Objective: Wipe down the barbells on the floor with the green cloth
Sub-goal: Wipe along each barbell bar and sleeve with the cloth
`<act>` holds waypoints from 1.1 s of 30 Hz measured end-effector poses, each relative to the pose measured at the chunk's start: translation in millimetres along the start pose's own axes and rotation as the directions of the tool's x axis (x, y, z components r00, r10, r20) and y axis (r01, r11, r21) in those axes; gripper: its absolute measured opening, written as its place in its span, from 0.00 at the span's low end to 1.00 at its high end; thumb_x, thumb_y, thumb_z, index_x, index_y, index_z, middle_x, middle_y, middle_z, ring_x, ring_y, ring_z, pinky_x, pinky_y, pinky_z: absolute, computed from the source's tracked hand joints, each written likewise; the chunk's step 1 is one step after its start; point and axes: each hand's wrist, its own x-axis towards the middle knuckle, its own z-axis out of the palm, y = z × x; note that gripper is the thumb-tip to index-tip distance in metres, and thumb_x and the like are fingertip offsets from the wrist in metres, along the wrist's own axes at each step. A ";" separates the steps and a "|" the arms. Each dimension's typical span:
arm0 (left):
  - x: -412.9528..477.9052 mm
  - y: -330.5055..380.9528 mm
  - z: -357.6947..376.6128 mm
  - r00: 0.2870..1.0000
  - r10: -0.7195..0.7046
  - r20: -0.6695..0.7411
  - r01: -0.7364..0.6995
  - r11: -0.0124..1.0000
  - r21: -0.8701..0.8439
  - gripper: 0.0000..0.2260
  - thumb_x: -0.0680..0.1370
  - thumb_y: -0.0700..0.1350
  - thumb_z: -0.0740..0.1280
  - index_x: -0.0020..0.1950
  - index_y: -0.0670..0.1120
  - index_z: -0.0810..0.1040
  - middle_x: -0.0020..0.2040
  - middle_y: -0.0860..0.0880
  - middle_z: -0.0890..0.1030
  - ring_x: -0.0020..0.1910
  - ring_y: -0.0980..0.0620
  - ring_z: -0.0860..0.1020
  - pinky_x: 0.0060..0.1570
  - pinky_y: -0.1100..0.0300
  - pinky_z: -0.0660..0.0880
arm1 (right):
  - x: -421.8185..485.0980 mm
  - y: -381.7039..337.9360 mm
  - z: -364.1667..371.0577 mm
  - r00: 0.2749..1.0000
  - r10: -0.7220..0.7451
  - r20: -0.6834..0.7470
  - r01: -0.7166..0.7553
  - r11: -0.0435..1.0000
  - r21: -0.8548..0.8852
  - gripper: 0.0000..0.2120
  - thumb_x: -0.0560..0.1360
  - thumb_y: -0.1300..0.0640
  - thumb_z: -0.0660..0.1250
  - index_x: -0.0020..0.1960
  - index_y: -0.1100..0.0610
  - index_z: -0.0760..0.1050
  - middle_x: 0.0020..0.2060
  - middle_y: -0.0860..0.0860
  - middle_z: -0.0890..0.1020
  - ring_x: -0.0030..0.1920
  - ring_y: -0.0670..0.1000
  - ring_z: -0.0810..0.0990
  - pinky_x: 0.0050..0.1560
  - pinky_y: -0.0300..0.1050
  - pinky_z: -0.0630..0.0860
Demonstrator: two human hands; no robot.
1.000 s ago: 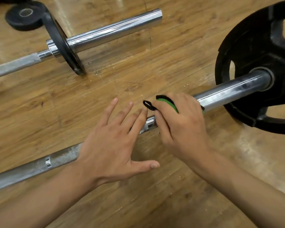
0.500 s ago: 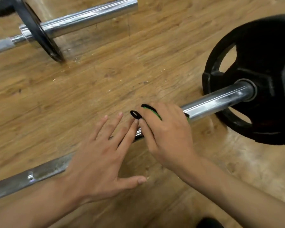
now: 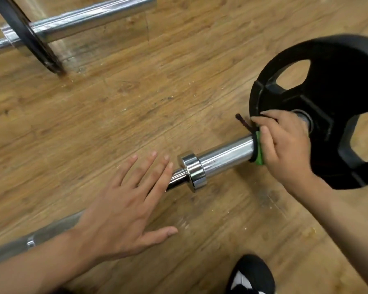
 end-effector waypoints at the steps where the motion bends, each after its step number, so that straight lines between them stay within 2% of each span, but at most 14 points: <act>1: -0.5 1.2 0.1 1.000 -0.004 -0.001 0.004 1.000 -0.003 0.45 0.82 0.72 0.49 0.82 0.35 0.60 0.82 0.37 0.63 0.82 0.36 0.60 0.76 0.36 0.59 | 2.3 5.8 -3.2 0.996 0.082 -0.015 -0.083 0.996 -0.020 0.18 0.85 0.55 0.55 0.61 0.60 0.82 0.57 0.59 0.81 0.58 0.62 0.78 0.64 0.58 0.68; 3: -0.1 2.5 0.4 1.000 -0.012 -0.003 0.012 1.000 -0.010 0.45 0.82 0.72 0.50 0.82 0.35 0.60 0.82 0.37 0.63 0.82 0.36 0.60 0.76 0.36 0.59 | 3.8 -12.5 0.4 0.979 0.198 -0.040 -0.198 0.980 0.001 0.20 0.85 0.54 0.54 0.61 0.60 0.82 0.55 0.57 0.81 0.57 0.60 0.77 0.63 0.57 0.67; 5: 1.4 2.7 0.8 1.000 -0.017 -0.005 0.017 1.000 -0.010 0.46 0.82 0.73 0.50 0.82 0.35 0.60 0.81 0.37 0.63 0.82 0.36 0.60 0.75 0.36 0.59 | 1.3 -59.8 8.6 0.985 0.169 -0.021 -0.167 0.984 0.058 0.18 0.84 0.53 0.54 0.61 0.60 0.80 0.49 0.54 0.80 0.52 0.54 0.75 0.58 0.51 0.66; 7: 1.9 1.4 1.2 1.000 -0.017 -0.012 0.017 1.000 -0.001 0.46 0.82 0.73 0.50 0.82 0.35 0.60 0.81 0.36 0.63 0.82 0.35 0.60 0.75 0.36 0.60 | -9.2 -99.1 15.9 1.000 0.001 0.004 -0.002 0.990 0.141 0.16 0.84 0.53 0.56 0.59 0.59 0.79 0.47 0.51 0.80 0.48 0.51 0.73 0.55 0.47 0.64; 10: 3.0 -3.2 0.9 1.000 -0.020 -0.006 0.020 1.000 0.007 0.45 0.82 0.72 0.50 0.82 0.35 0.60 0.82 0.37 0.62 0.82 0.36 0.60 0.76 0.36 0.59 | -13.0 -83.9 17.7 0.970 -0.240 0.022 0.235 0.963 0.129 0.15 0.84 0.52 0.58 0.58 0.60 0.80 0.57 0.56 0.82 0.56 0.56 0.78 0.62 0.54 0.70; 11: 3.4 -4.9 0.4 1.000 -0.027 0.006 0.027 1.000 0.004 0.45 0.82 0.72 0.50 0.82 0.35 0.59 0.82 0.37 0.62 0.82 0.36 0.59 0.76 0.36 0.59 | -12.0 -65.8 17.8 0.976 -0.218 0.016 0.214 0.970 0.117 0.16 0.84 0.52 0.59 0.60 0.60 0.81 0.62 0.58 0.81 0.62 0.57 0.77 0.67 0.59 0.69; 14: 5.3 -7.4 -0.7 0.998 -0.054 0.021 0.054 0.999 0.001 0.44 0.82 0.72 0.49 0.83 0.36 0.59 0.83 0.37 0.61 0.83 0.37 0.58 0.77 0.36 0.59 | -1.7 -24.8 11.2 0.994 0.097 -0.046 -0.095 0.995 0.042 0.19 0.85 0.49 0.58 0.68 0.56 0.80 0.73 0.61 0.72 0.75 0.61 0.68 0.78 0.64 0.57; 17: 8.5 -8.4 -1.2 0.995 -0.097 -0.011 0.097 0.995 -0.018 0.44 0.82 0.72 0.49 0.84 0.38 0.54 0.84 0.38 0.59 0.84 0.38 0.55 0.78 0.36 0.56 | 5.9 -48.5 13.6 0.963 0.268 -0.023 -0.265 0.960 0.092 0.22 0.84 0.47 0.56 0.72 0.55 0.77 0.71 0.58 0.75 0.76 0.58 0.68 0.81 0.61 0.52; 20: 16.6 -11.8 -2.4 0.991 -0.115 -0.062 0.110 0.991 -0.082 0.43 0.82 0.72 0.48 0.86 0.42 0.52 0.85 0.40 0.55 0.84 0.37 0.52 0.78 0.36 0.55 | 0.2 -97.8 25.4 0.998 0.059 0.017 -0.061 0.993 0.101 0.22 0.85 0.47 0.54 0.71 0.54 0.77 0.66 0.55 0.79 0.73 0.56 0.72 0.80 0.60 0.54; 23: 29.0 -15.2 -4.0 0.994 -0.034 -0.101 0.023 0.993 -0.116 0.41 0.83 0.71 0.48 0.86 0.43 0.52 0.86 0.42 0.52 0.84 0.38 0.52 0.78 0.37 0.55 | -1.1 -82.3 29.6 0.980 -0.192 0.057 0.189 0.980 0.064 0.22 0.87 0.48 0.51 0.76 0.53 0.73 0.68 0.56 0.78 0.74 0.57 0.72 0.81 0.57 0.52; 25: 35.1 -18.1 -3.7 0.995 0.007 -0.095 -0.016 0.996 -0.093 0.41 0.83 0.71 0.48 0.86 0.43 0.52 0.86 0.43 0.52 0.85 0.39 0.52 0.77 0.37 0.56 | 5.2 -41.9 26.3 0.989 -0.143 0.032 0.143 0.990 0.021 0.22 0.87 0.49 0.51 0.76 0.54 0.71 0.70 0.57 0.77 0.76 0.57 0.70 0.82 0.56 0.50; 27: 37.9 -21.0 -2.1 0.997 0.000 -0.076 -0.005 0.998 -0.064 0.42 0.83 0.71 0.49 0.86 0.42 0.52 0.86 0.43 0.53 0.85 0.40 0.52 0.77 0.37 0.56 | 15.0 -8.8 17.7 0.999 0.047 -0.025 -0.047 0.999 0.029 0.21 0.86 0.52 0.53 0.76 0.55 0.73 0.73 0.58 0.75 0.78 0.57 0.67 0.82 0.56 0.48; 30: 40.4 -23.2 -1.8 0.998 -0.024 -0.051 0.021 0.998 -0.060 0.45 0.81 0.74 0.51 0.86 0.42 0.53 0.86 0.43 0.54 0.85 0.41 0.53 0.77 0.36 0.57 | 23.0 -28.1 19.5 0.968 0.239 -0.073 -0.234 0.970 0.067 0.20 0.84 0.57 0.55 0.73 0.58 0.75 0.72 0.58 0.75 0.77 0.57 0.68 0.82 0.55 0.48; 33: 41.8 -25.5 -1.9 0.998 -0.028 -0.054 0.023 0.996 -0.087 0.46 0.80 0.75 0.52 0.86 0.43 0.53 0.86 0.44 0.53 0.85 0.42 0.53 0.77 0.37 0.57 | 18.2 -86.7 36.6 0.997 0.075 -0.032 -0.071 0.991 0.114 0.18 0.85 0.56 0.56 0.70 0.57 0.78 0.66 0.55 0.79 0.72 0.55 0.73 0.82 0.54 0.49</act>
